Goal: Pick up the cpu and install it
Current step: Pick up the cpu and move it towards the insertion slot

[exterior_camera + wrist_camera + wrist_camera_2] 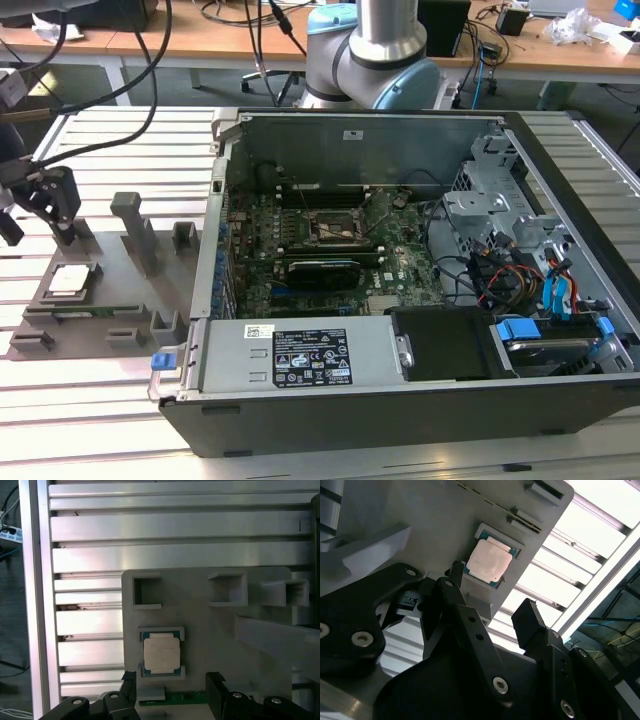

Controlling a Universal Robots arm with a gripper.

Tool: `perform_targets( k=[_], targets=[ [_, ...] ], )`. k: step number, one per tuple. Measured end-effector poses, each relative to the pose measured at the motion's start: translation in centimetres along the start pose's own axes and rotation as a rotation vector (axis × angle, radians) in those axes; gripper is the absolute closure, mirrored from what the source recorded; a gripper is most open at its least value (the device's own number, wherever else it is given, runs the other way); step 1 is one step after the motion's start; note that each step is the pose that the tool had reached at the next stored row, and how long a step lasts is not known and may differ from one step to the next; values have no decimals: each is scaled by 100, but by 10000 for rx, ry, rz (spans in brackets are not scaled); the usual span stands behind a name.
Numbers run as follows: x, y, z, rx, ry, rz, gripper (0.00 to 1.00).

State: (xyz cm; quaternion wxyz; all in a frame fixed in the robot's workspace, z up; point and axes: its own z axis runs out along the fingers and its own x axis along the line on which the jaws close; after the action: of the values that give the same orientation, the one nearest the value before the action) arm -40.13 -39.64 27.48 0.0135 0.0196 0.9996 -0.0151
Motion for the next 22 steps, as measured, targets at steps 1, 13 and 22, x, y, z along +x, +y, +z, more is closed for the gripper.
perform_targets(
  k=[1,13,22],
  targets=[
    [0,0,15,0,0,-1,34],
    [3,3,126,1,1,0,34],
    [5,6,213,0,0,0,34]
  ],
)
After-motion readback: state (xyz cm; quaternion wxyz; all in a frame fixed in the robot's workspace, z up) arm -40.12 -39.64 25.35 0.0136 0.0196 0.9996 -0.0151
